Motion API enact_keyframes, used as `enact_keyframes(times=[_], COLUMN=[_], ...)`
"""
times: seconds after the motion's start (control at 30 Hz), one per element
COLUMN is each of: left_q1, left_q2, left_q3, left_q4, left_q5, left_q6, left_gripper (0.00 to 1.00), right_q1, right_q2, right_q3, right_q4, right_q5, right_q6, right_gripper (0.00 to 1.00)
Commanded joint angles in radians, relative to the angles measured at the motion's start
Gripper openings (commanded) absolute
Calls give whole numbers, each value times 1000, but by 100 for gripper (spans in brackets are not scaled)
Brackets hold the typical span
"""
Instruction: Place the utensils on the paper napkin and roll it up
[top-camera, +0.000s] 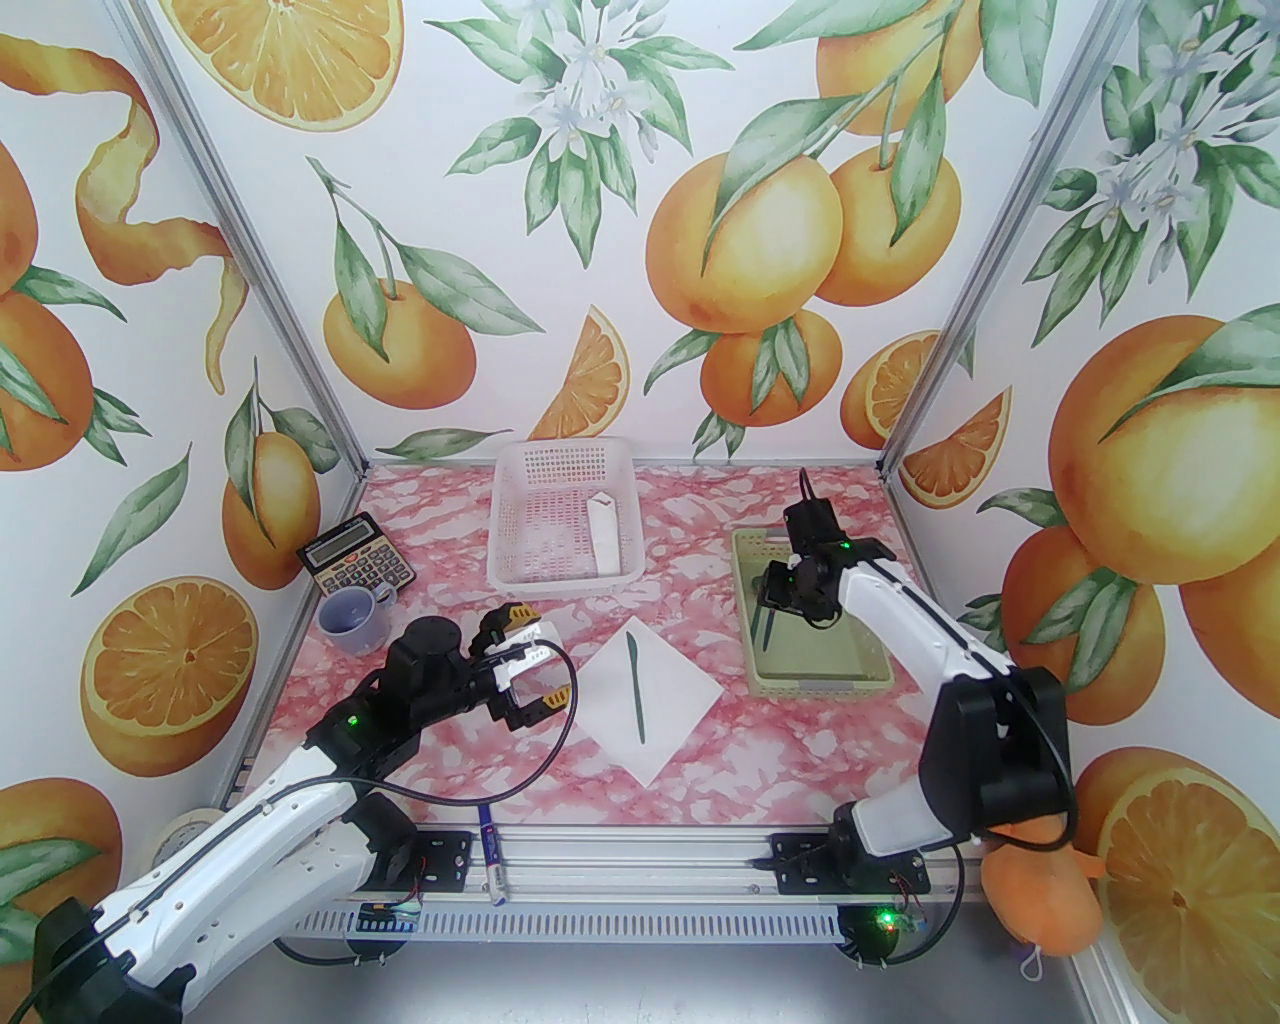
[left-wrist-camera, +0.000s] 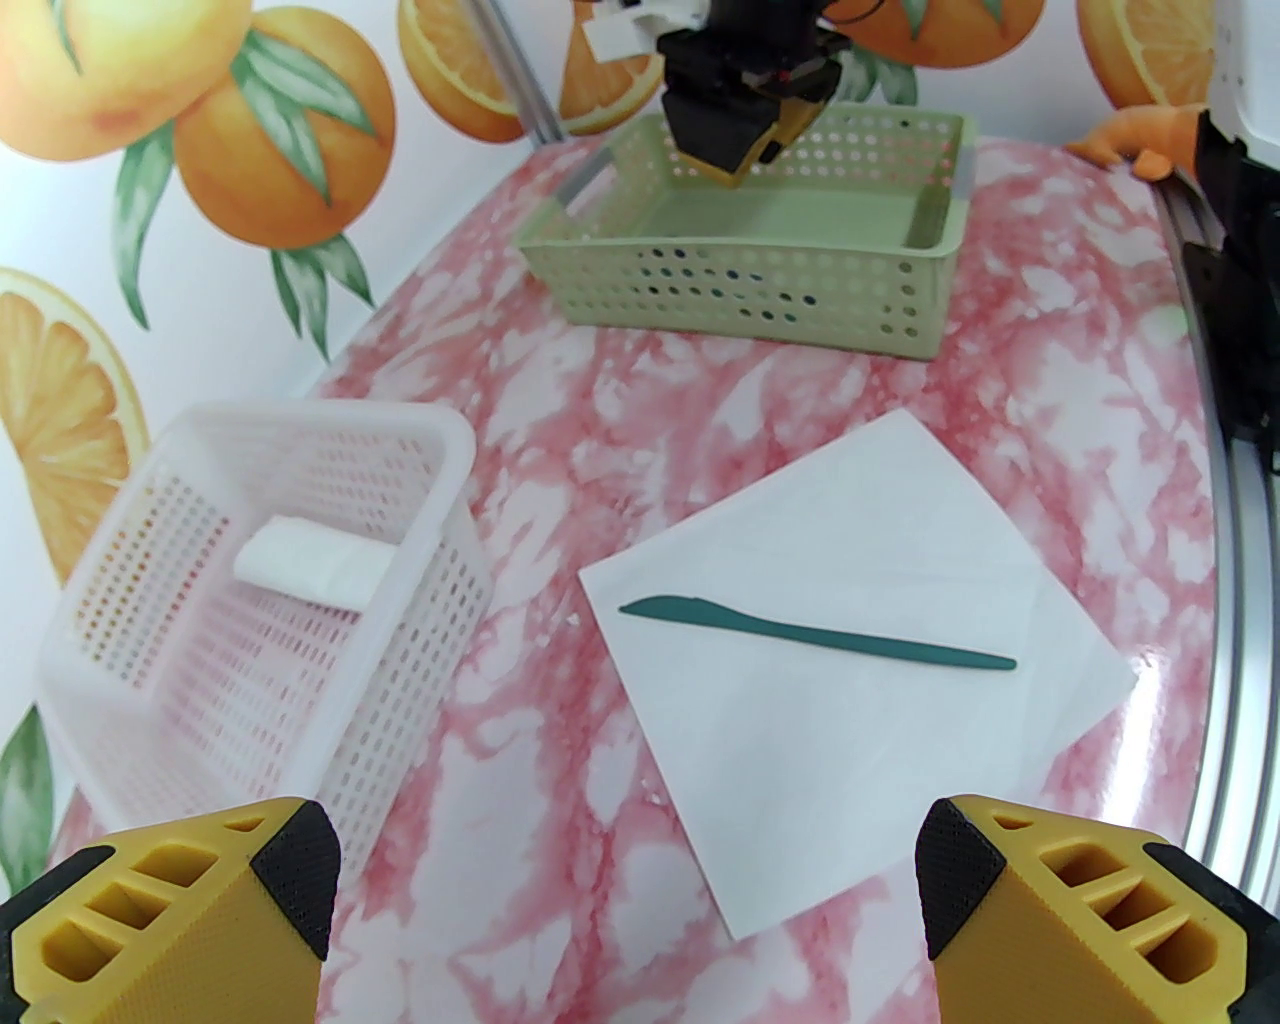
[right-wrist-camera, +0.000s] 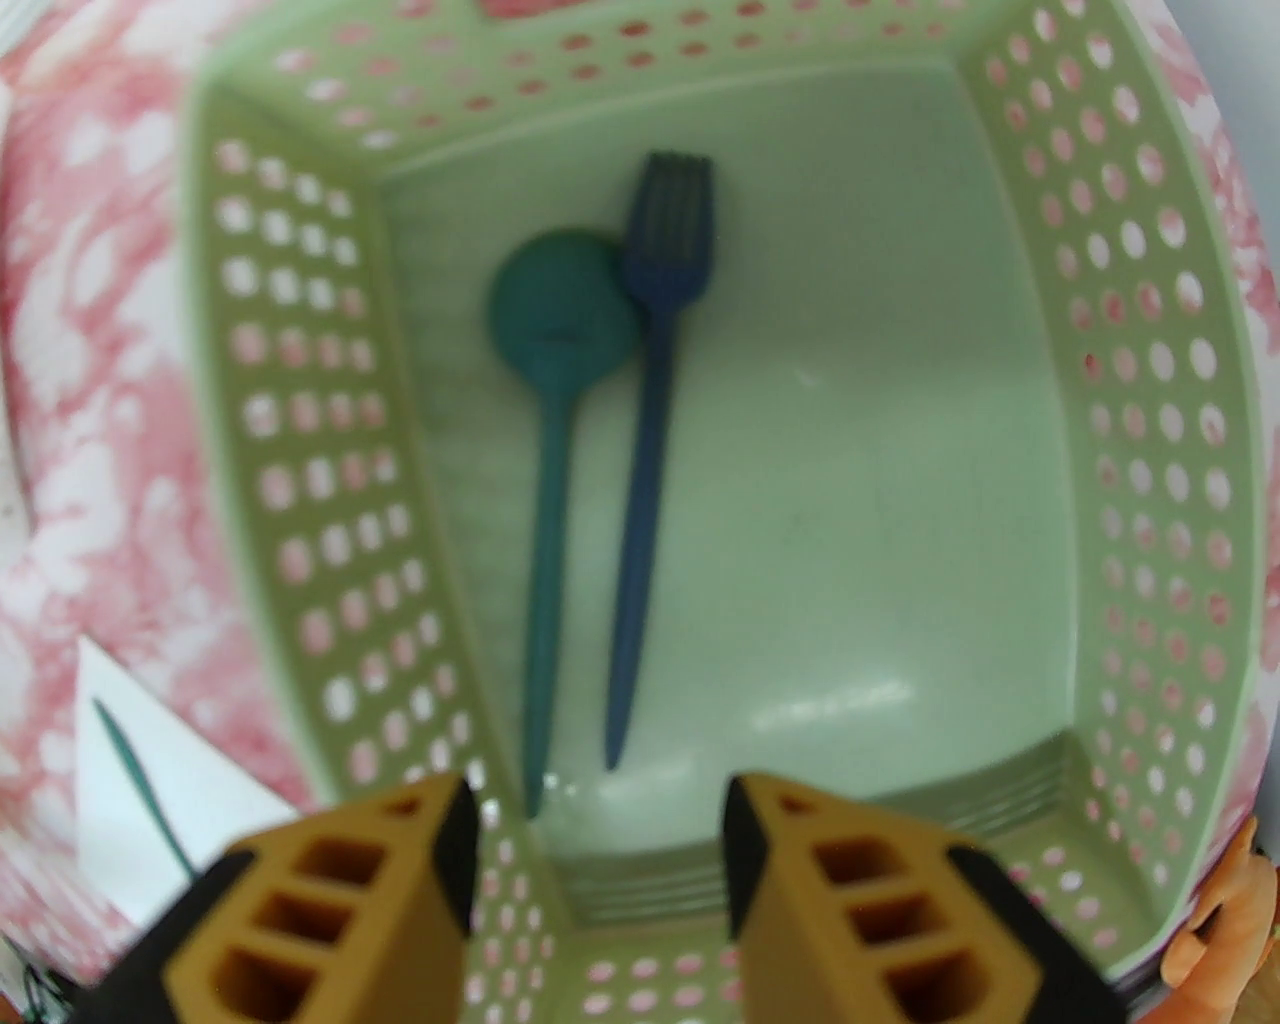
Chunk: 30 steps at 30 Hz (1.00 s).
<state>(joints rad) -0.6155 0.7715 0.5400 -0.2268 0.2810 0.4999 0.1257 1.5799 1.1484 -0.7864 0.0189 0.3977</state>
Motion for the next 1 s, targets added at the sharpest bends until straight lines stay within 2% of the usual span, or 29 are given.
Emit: enact_keyframes(times=[0.0,0.97], left_q1=[2,1], left_q2=[6,12], left_q3=[-10,-7], left_q4=[27,-4], left_q5=[32,65], left_q6=[0,26], left_gripper=[100,100], right_q1=[-17,-55], right_q2=[48,311], right_q3=[43,136], right_q4=[18,67], right_q5=[-12,-28], right_q6=[-28,-28], right_gripper=[46,41])
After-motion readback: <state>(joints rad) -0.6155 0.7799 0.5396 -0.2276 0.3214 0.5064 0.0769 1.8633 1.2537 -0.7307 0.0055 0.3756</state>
